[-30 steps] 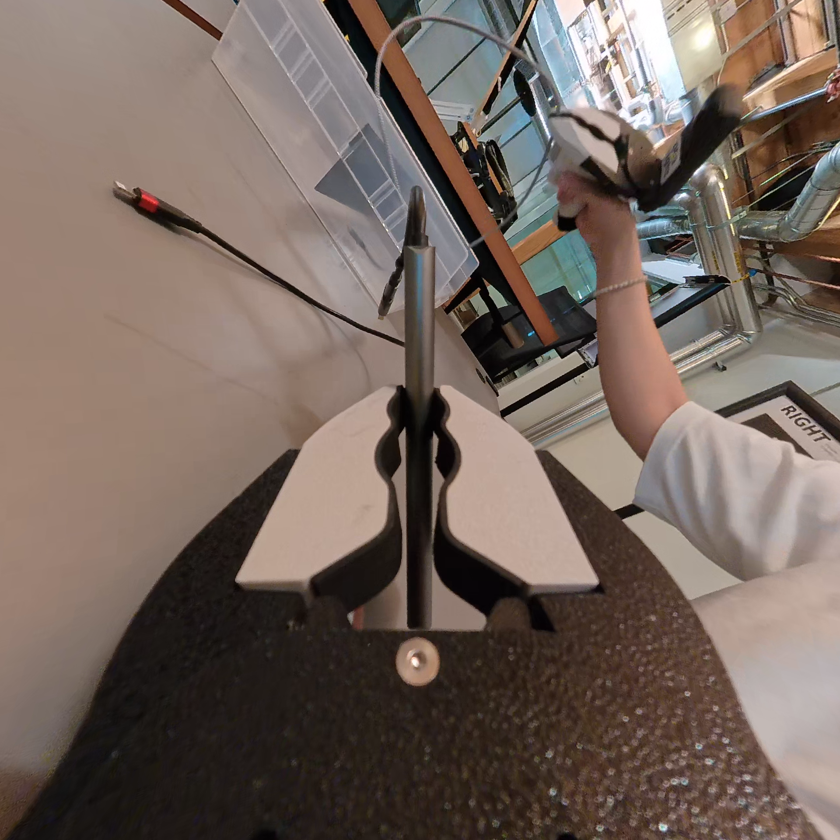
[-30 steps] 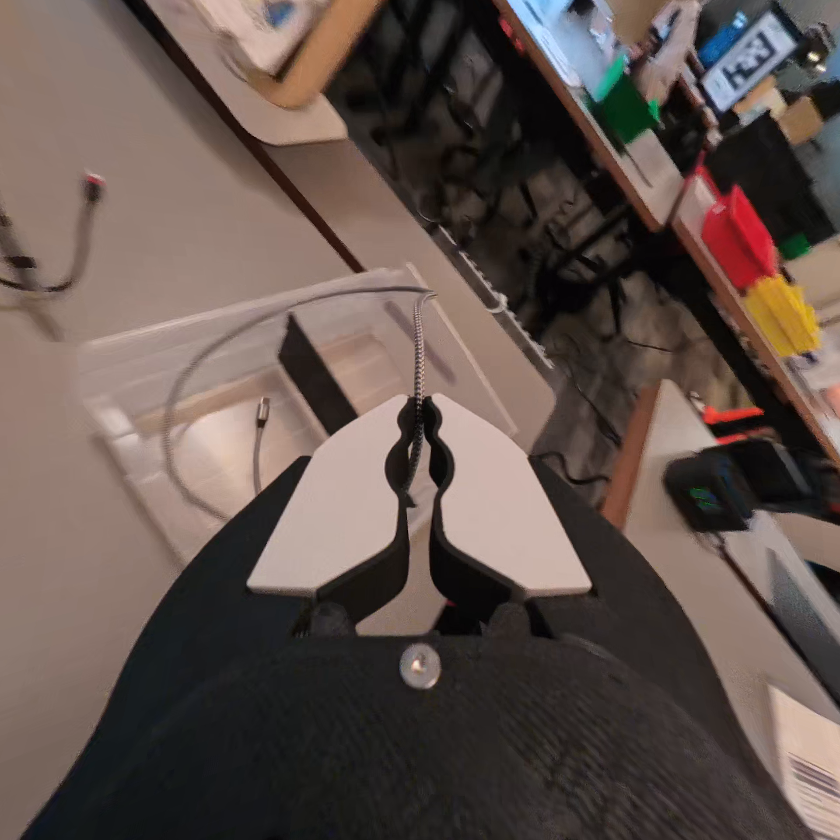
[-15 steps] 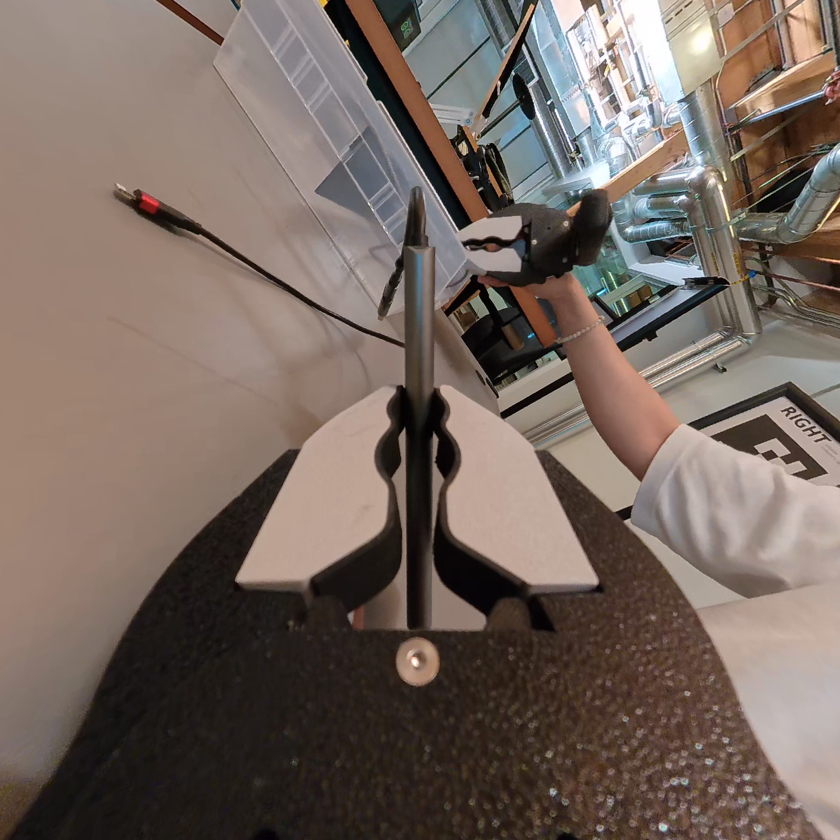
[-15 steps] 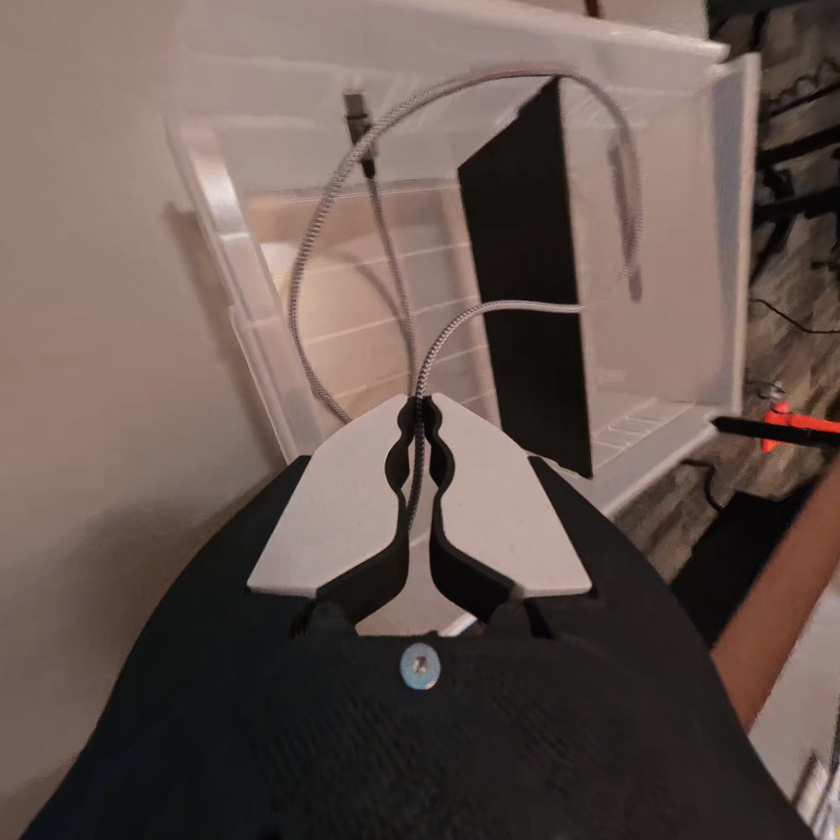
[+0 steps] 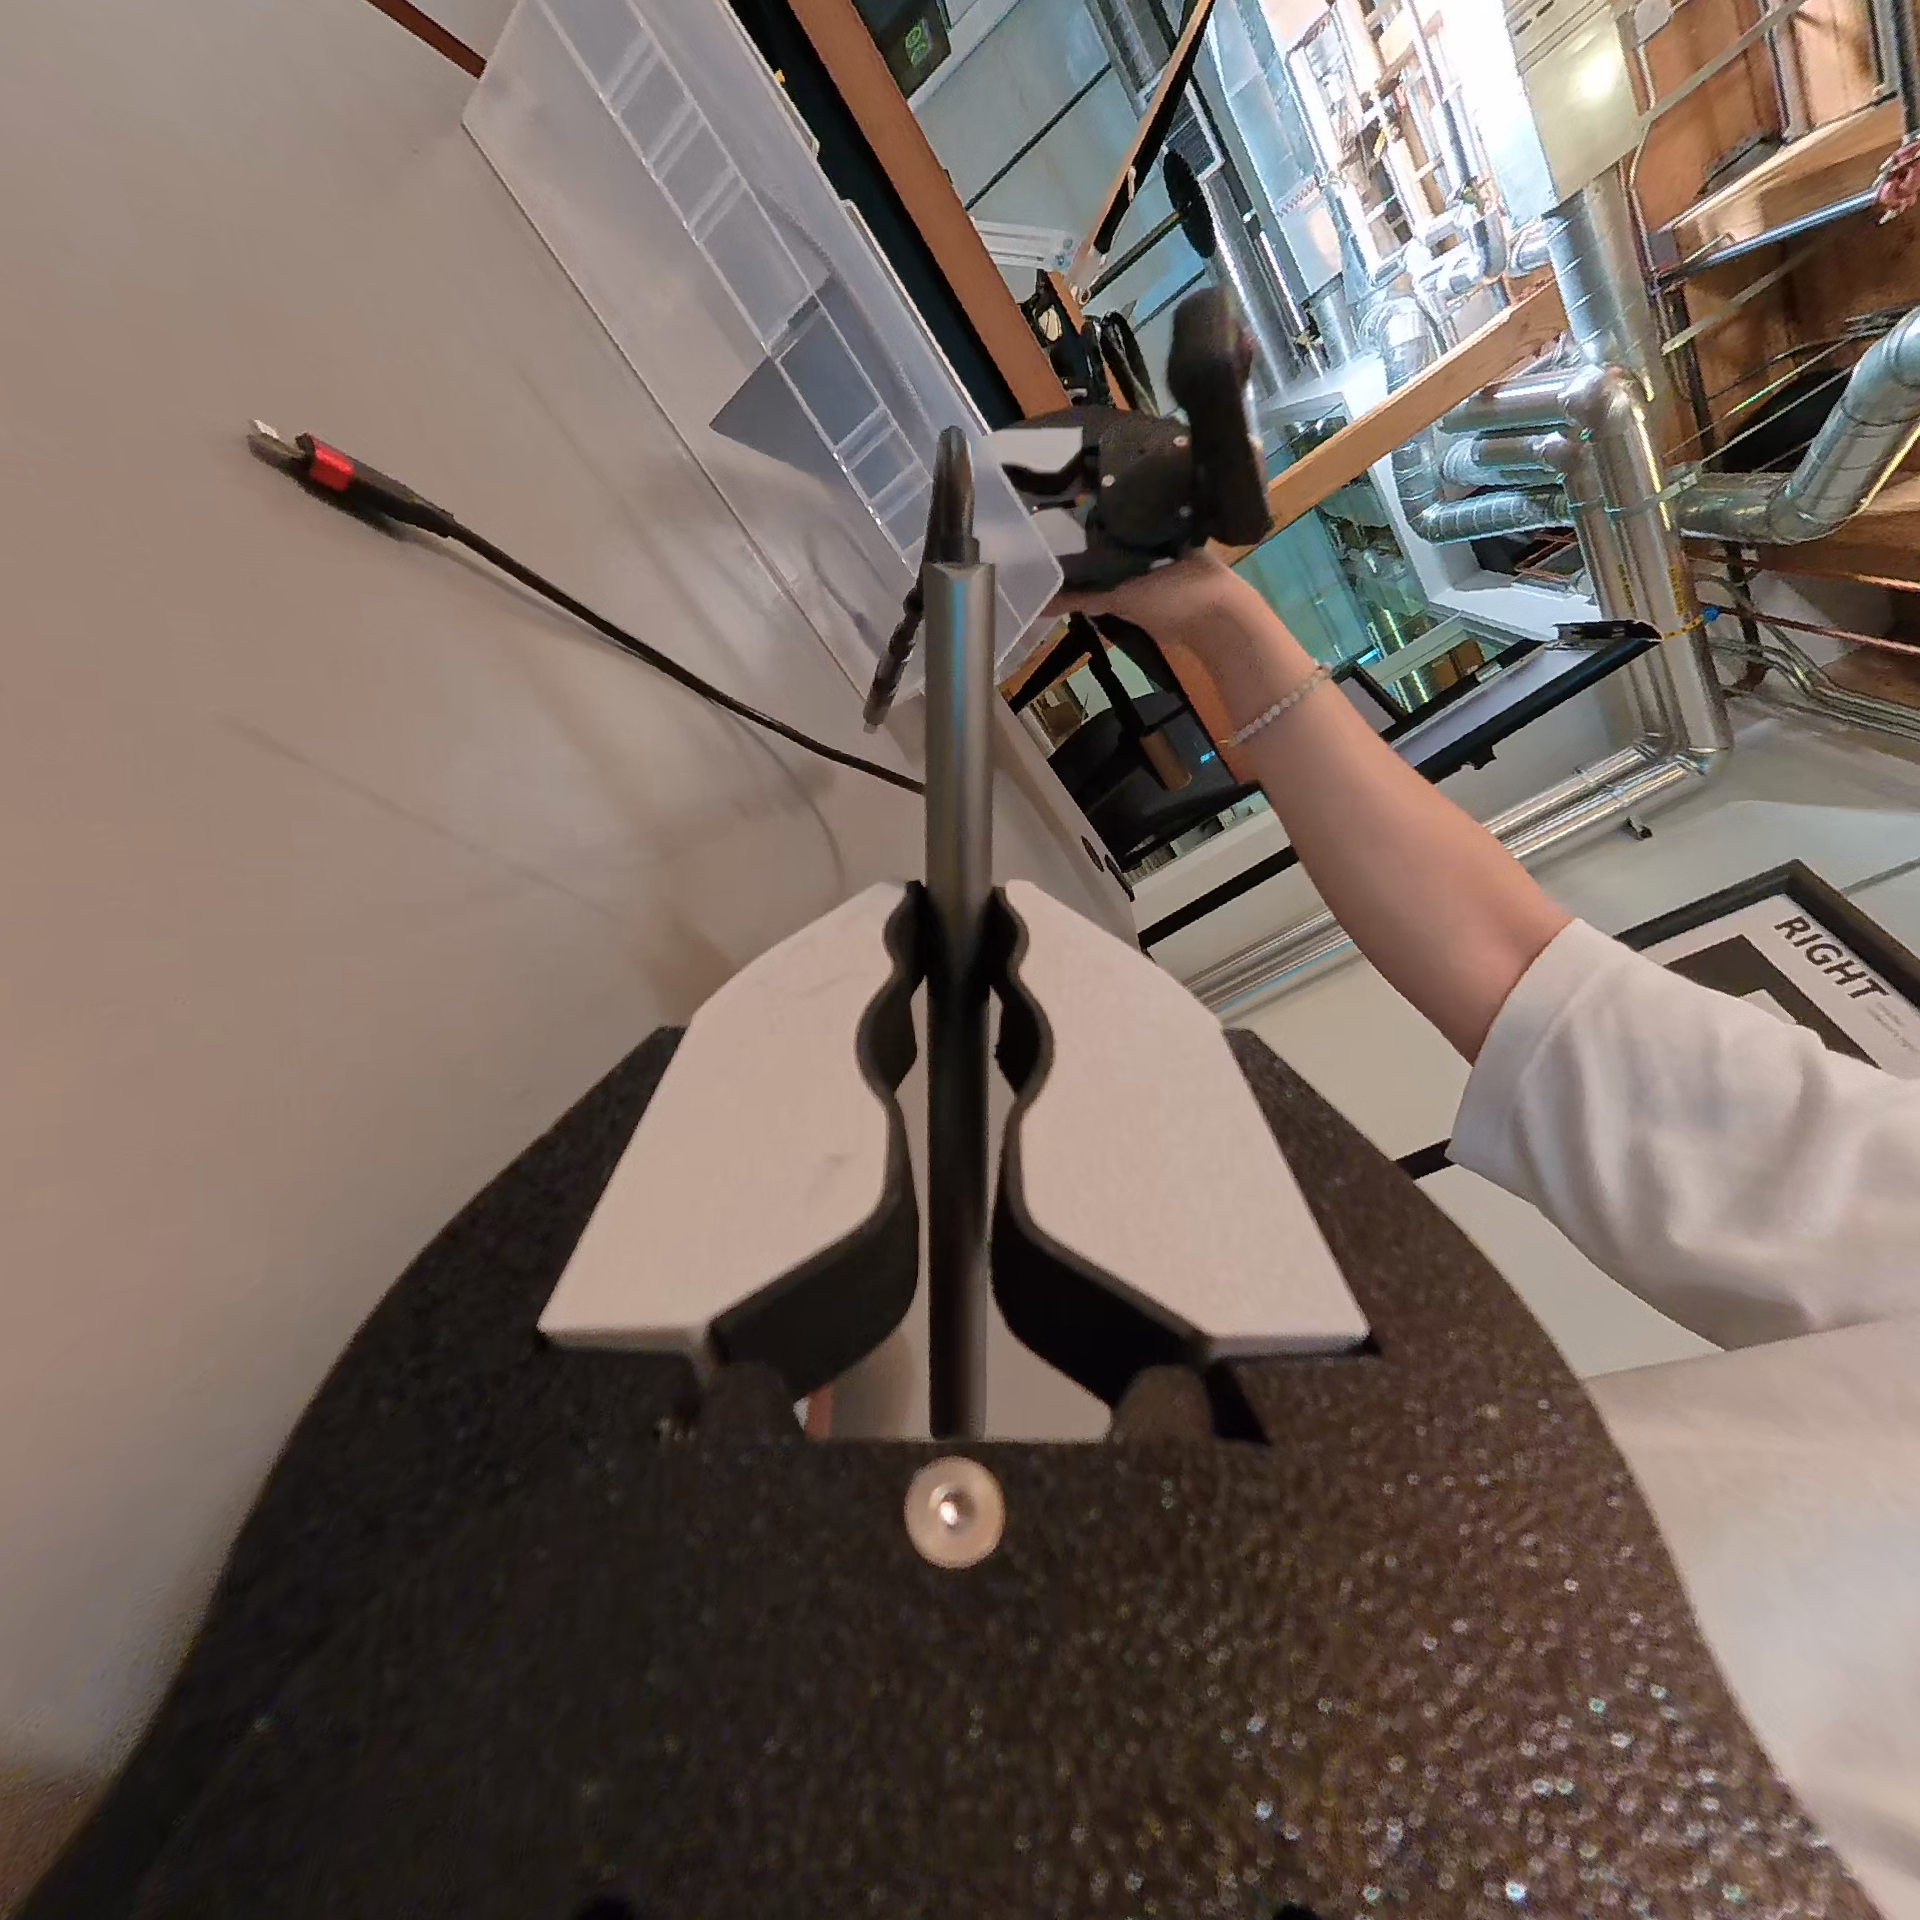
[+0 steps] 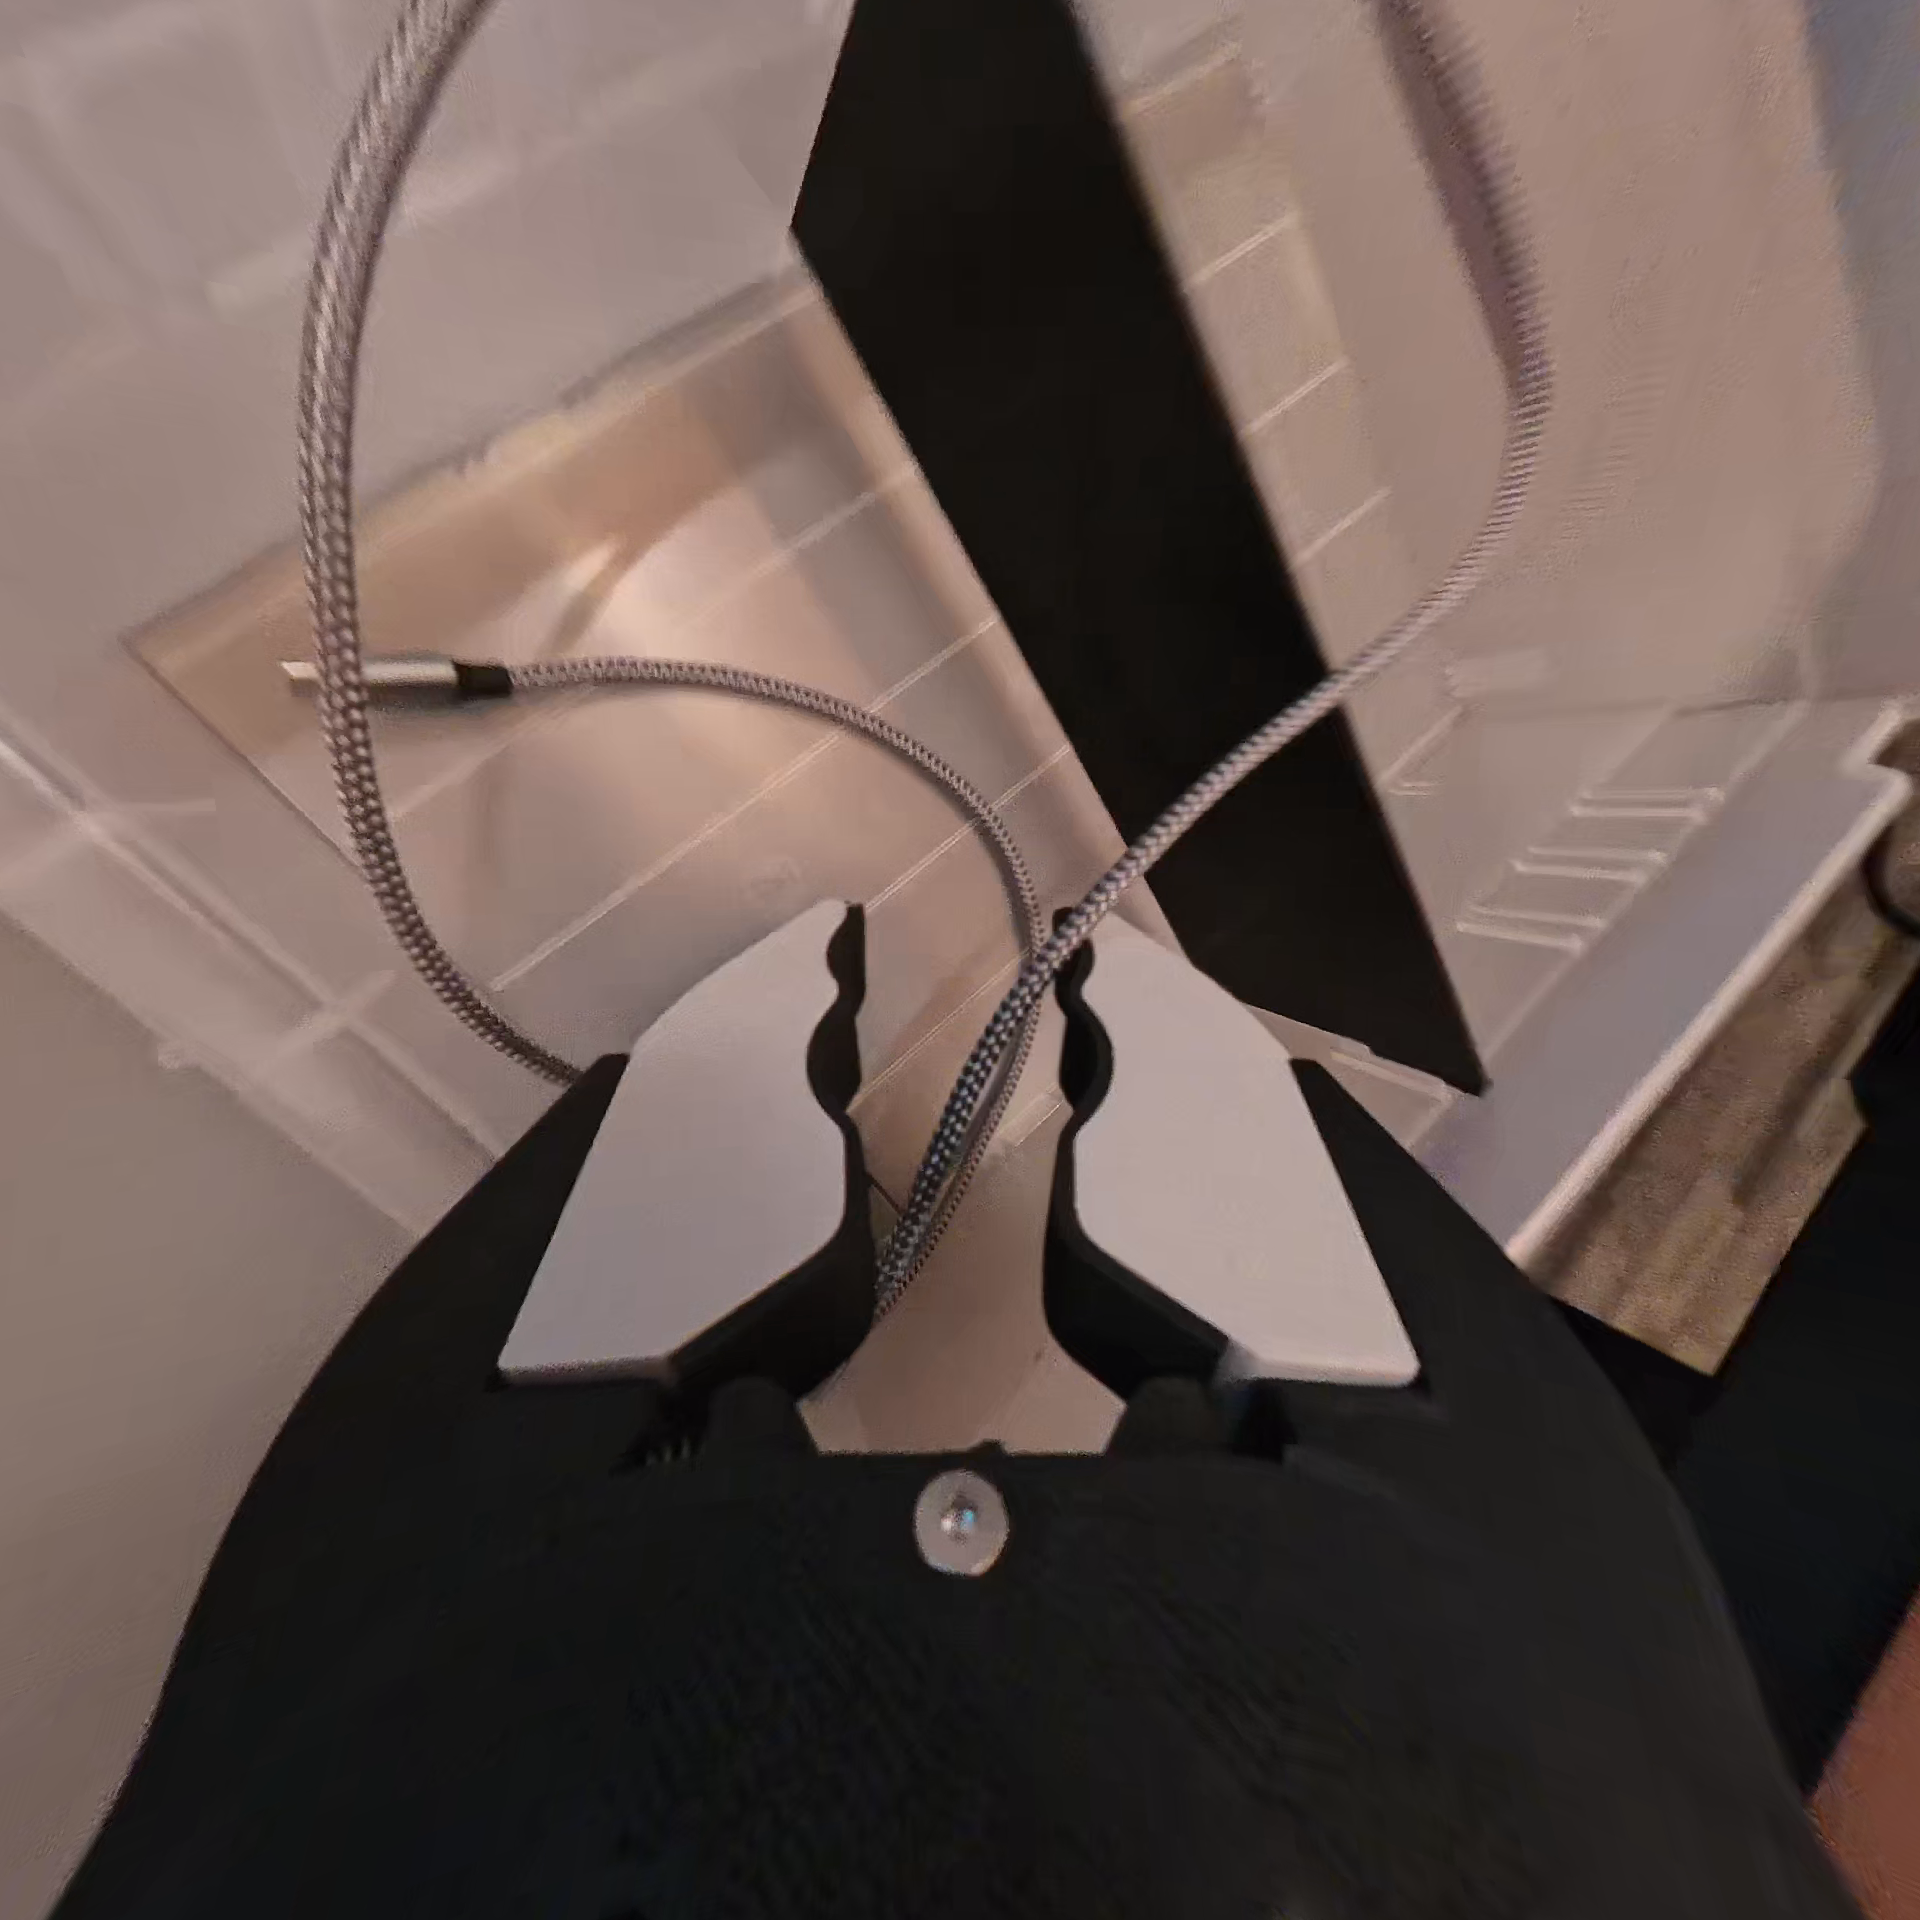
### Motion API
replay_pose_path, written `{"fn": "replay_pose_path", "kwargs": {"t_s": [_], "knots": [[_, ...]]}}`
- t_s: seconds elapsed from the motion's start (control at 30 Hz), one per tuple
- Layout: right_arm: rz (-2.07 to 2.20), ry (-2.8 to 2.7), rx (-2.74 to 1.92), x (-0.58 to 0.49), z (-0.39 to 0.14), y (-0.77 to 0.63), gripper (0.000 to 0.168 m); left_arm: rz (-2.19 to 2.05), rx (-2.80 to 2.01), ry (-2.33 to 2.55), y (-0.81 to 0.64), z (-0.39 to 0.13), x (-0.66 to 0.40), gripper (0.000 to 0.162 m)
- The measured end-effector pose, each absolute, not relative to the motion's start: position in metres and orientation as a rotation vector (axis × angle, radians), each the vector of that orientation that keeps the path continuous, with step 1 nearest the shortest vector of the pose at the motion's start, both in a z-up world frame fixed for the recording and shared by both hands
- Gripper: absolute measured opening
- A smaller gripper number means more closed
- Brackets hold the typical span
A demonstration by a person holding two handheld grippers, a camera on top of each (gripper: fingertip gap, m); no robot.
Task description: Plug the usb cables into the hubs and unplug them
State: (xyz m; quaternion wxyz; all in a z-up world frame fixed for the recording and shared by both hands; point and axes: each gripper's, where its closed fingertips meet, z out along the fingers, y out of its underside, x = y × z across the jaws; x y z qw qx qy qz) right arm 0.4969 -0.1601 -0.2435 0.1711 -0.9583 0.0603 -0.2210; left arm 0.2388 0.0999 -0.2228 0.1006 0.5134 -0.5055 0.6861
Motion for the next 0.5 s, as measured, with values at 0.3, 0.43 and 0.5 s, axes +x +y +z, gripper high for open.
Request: {"fn": "replay_pose_path", "kwargs": {"t_s": [0.3,0.43,0.5], "knots": [[-0.483,0.316,-2.512,0.469,-0.170,-0.166,0.078,2.027,1.517,-1.491,0.100,-0.223,0.239,0.009],[-0.465,0.346,-2.211,0.433,-0.126,-0.136,0.084,2.031,1.514,-1.490,0.100,-0.222,0.239,0.009],[-0.467,0.264,-2.013,0.396,-0.103,-0.103,0.074,2.038,1.516,-1.479,0.101,-0.222,0.239,0.010]]}}
